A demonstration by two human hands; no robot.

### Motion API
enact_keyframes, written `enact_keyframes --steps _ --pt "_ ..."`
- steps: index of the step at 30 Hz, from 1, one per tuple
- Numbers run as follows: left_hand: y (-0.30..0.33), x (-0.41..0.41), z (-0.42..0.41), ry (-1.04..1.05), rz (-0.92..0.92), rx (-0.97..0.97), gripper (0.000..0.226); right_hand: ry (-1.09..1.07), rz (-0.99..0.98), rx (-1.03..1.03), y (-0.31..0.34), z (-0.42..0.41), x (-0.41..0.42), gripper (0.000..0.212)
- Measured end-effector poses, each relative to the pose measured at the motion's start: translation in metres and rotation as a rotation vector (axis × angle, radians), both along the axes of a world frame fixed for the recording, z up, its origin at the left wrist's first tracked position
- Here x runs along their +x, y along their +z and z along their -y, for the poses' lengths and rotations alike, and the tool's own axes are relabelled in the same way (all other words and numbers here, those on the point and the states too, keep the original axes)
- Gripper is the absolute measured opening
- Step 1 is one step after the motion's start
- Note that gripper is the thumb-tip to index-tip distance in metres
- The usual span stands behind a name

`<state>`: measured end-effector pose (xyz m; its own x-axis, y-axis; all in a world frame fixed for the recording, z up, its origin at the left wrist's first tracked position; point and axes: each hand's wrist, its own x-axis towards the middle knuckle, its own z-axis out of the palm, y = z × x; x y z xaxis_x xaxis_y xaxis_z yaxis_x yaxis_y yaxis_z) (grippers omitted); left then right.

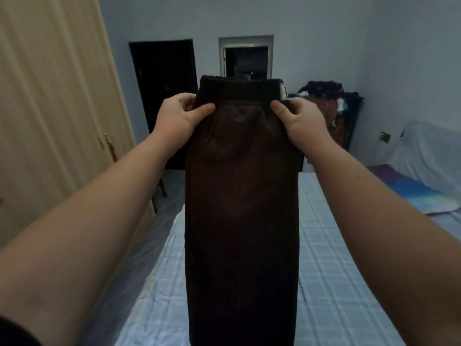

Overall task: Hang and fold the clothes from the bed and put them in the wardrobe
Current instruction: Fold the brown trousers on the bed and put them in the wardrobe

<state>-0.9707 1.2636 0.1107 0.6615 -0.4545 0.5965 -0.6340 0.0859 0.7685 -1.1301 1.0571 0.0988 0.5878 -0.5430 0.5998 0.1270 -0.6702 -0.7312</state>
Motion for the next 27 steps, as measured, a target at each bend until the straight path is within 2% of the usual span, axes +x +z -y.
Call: enact_keyframes --steps 4,7,10,14,16,17,19,20,27 --pt "-0.064 0.068 0.059 0.070 -0.110 0.109 0.016 0.065 -0.131 0.174 -0.063 0.062 0.068 0.023" --pt "-0.119 0.116 0.105 0.104 -0.216 0.217 0.018 0.082 -0.250 0.272 -0.121 0.113 0.130 0.027" --pt "-0.178 0.166 0.151 0.137 -0.368 0.274 0.017 0.061 -0.343 0.312 -0.181 0.158 0.194 0.030" --pt "-0.253 0.232 0.217 0.225 -0.530 0.324 0.016 -0.010 -0.418 0.427 -0.264 0.210 0.277 0.019" --pt "-0.286 0.260 0.245 0.220 -0.631 0.277 0.026 -0.022 -0.381 0.588 -0.301 0.231 0.308 0.016" --pt "-0.304 0.273 0.255 0.197 -0.674 0.246 0.041 -0.019 -0.356 0.659 -0.318 0.240 0.319 0.024" --pt "-0.341 0.291 0.265 0.170 -0.697 0.277 0.064 -0.006 -0.351 0.722 -0.353 0.254 0.329 0.045" --pt "-0.363 0.294 0.267 0.171 -0.693 0.316 0.066 0.007 -0.363 0.728 -0.373 0.257 0.329 0.050" --pt "-0.515 0.236 0.224 0.187 -0.833 0.506 0.055 0.109 -0.518 0.879 -0.521 0.201 0.274 0.050"
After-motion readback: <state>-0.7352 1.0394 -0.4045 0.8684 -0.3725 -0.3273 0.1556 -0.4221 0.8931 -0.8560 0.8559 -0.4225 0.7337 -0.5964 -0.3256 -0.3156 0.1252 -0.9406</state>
